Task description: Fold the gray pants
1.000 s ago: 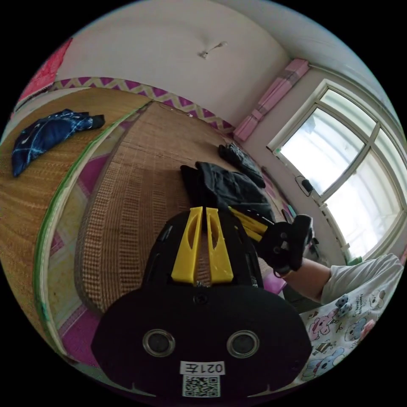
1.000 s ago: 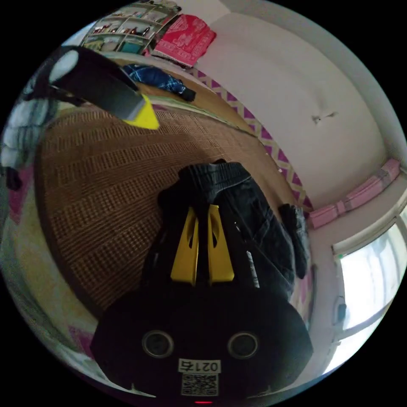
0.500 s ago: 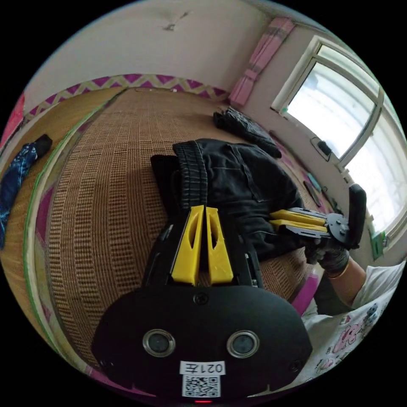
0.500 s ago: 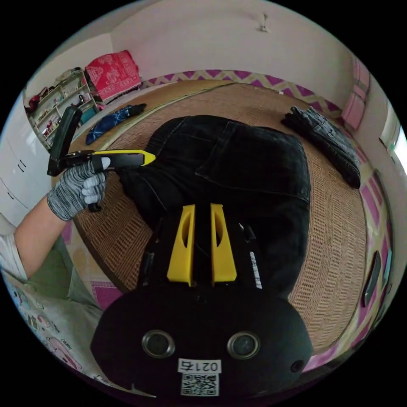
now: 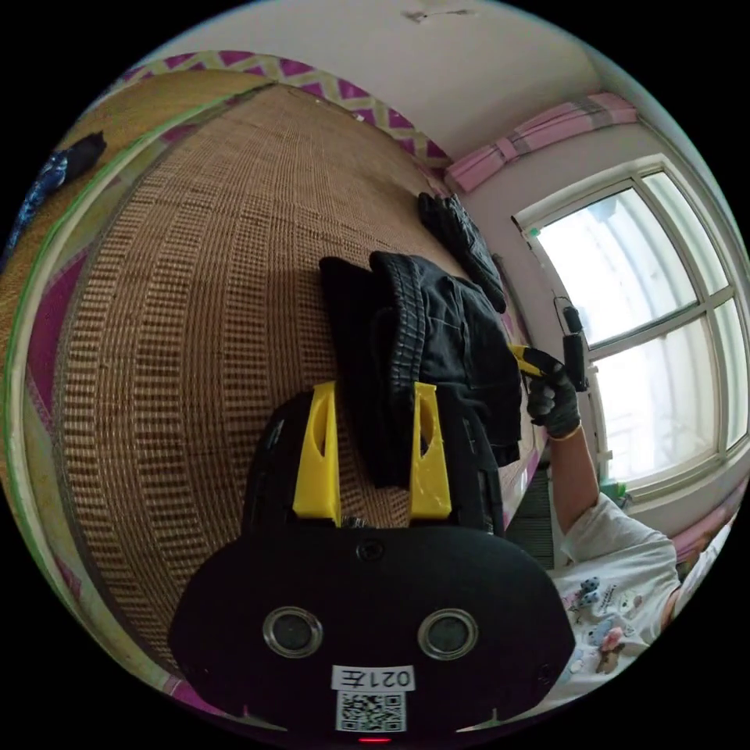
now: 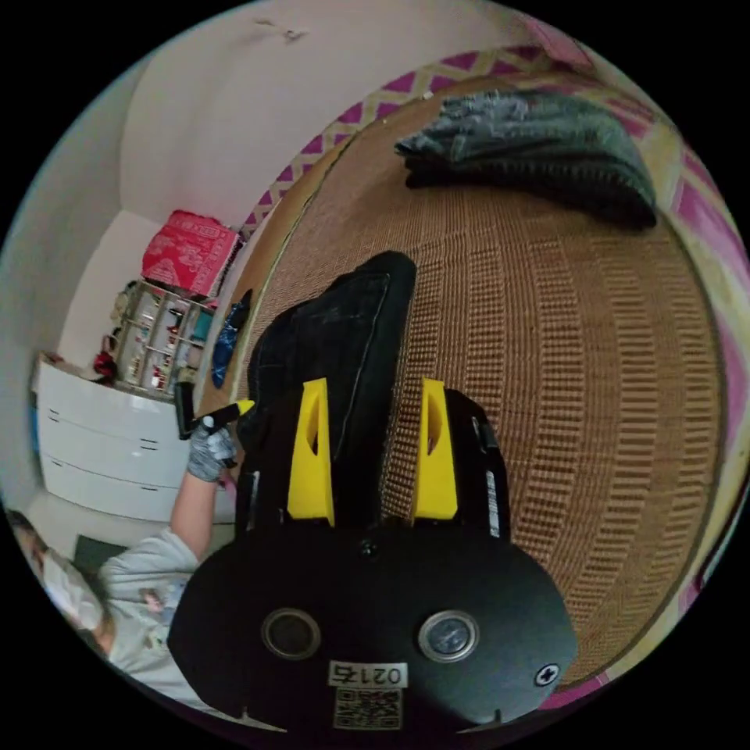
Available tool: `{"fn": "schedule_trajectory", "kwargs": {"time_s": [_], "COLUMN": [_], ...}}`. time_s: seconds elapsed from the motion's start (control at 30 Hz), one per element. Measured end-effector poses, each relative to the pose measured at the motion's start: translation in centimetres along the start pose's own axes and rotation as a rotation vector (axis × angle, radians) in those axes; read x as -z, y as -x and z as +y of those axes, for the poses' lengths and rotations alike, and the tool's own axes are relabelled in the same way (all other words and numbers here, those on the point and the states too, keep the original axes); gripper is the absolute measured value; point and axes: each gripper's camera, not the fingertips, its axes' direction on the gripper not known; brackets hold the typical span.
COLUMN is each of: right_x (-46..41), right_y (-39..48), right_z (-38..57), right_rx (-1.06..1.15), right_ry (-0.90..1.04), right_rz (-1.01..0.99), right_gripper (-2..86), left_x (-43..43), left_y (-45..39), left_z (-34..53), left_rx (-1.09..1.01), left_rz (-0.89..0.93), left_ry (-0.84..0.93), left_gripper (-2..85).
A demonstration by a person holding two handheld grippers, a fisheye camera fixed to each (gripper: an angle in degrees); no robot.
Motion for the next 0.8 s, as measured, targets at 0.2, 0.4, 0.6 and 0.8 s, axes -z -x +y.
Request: {"fn": "schedule_trajectory", "kwargs": {"time_s": [0.2,0.4,0.6,0.8], "right_x": [-0.1,-3.1,-1.2,-2.4], "right_y": [-3.9,-4.2,-1.5,11.6], "right_z": [-3.9,-6.9,-7.7,-12.1], "right_rx": [-0.029,0.024,0.127,0.357], "right_ry": [0.078,0.141,0.107,0.112], "right_rz": [-0.101,-0.063,-0.159,-0.067], "right_gripper": [17.3,11.0,6.5,6.4], "left_x": [2.3,3.7,7.8,18.2], "left_y": [2.2,3.0,3.0,2.4], "left_z": [-2.6,-4.4,-3.5,-2.5], "left_rx": [0.047,0.033,-0.012,-0.086], "left_rz": [0.078,0.124,0.177,0.199], "left_ry": [0.061,0.111,0.012,-0.17], "left_gripper": [12.3,7.7,5.0,4.7]}}
